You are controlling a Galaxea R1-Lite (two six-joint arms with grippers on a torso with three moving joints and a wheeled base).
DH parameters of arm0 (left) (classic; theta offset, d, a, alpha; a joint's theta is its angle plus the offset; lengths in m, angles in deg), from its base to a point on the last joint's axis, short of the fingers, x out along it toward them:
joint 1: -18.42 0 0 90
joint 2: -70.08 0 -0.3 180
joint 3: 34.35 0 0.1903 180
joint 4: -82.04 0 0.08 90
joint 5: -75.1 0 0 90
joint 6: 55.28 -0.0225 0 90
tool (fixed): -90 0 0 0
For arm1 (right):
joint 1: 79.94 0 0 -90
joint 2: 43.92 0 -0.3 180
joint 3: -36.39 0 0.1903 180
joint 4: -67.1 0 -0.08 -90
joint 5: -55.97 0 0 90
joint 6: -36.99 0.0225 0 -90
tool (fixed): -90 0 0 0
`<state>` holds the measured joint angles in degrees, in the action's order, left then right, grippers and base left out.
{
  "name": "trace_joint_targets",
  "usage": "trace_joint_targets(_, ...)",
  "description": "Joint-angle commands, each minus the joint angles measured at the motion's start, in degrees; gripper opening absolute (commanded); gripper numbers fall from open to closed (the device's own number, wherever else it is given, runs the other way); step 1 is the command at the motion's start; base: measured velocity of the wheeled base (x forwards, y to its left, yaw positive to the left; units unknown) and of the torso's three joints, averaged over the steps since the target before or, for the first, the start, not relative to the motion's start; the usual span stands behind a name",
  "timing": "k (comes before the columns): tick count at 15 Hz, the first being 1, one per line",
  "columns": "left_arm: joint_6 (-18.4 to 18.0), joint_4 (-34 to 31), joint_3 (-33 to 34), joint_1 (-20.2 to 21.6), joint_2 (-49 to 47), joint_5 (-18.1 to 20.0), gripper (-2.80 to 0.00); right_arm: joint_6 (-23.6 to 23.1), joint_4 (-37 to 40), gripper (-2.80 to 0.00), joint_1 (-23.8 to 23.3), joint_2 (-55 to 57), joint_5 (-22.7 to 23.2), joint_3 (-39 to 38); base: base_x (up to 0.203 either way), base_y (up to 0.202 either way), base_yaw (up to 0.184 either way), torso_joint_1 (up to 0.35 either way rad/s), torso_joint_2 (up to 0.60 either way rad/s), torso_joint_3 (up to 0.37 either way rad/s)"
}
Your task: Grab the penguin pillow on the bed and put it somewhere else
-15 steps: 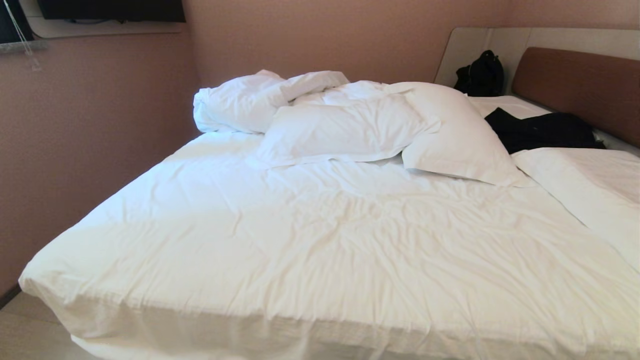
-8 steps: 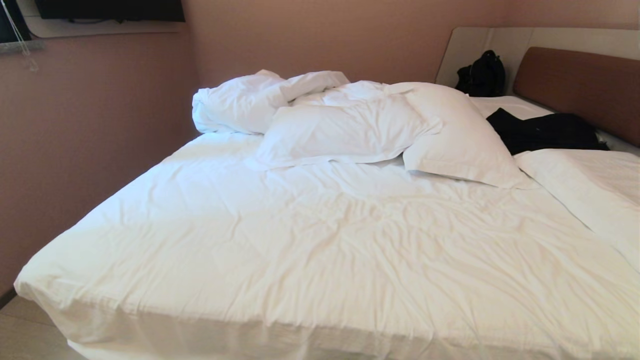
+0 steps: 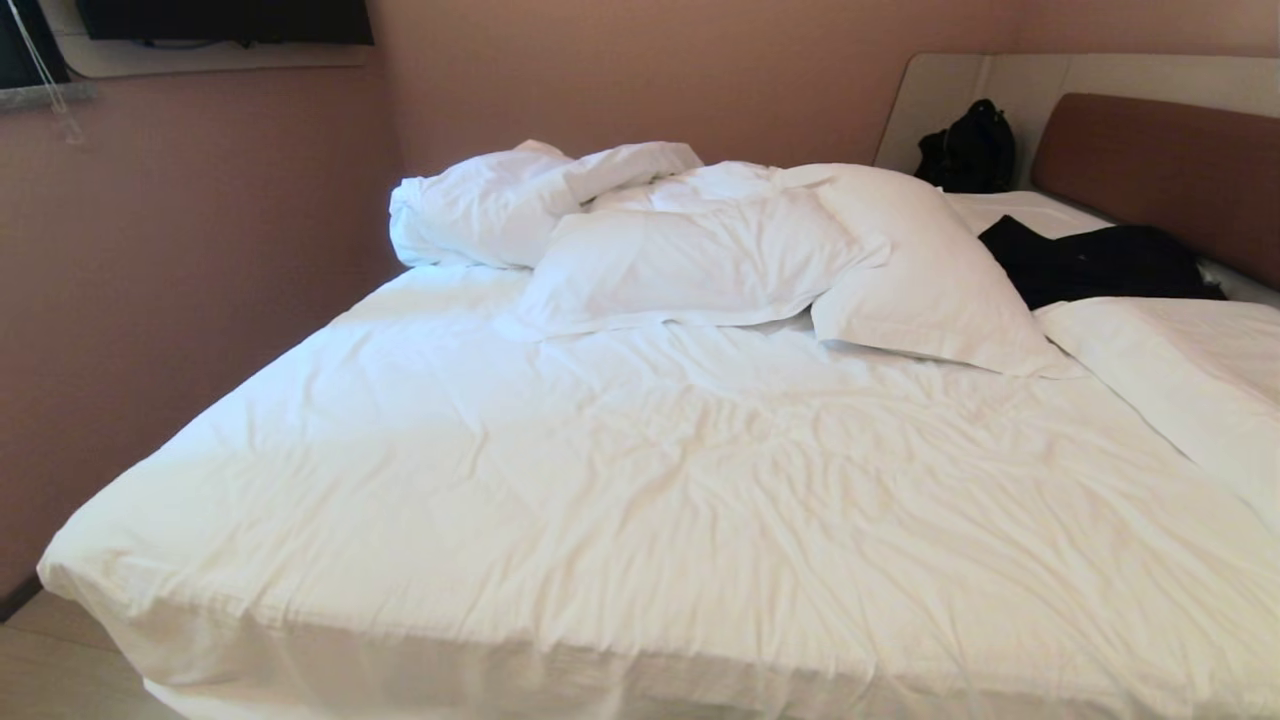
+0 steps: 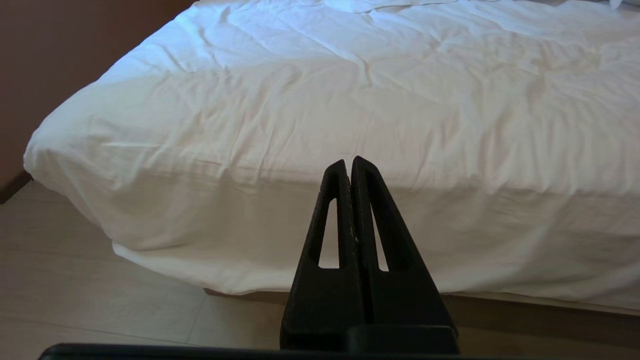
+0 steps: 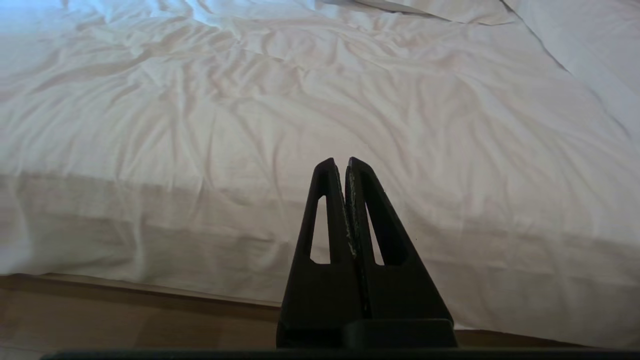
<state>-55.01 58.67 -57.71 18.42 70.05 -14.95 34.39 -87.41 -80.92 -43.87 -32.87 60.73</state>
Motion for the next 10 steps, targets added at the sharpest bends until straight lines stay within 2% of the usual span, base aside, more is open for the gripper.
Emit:
trace_joint_targets(1,0.05,0.00,0.09,0.00,0.02,-0.04,-2.80,-0.04,-0.01,-2.80,-0.07,0.04,0.07,0.00,-0.001,0.133,0.004,0.002,0.00,0.002)
trace_joint_targets(10,-0.01,0.00,0.09,0.00,0.02,-0.04,-2.80,-0.04,-0.08,-2.80,0.00,0.04,0.07,0.00,0.000,0.195,-0.001,0.002,0.00,0.002)
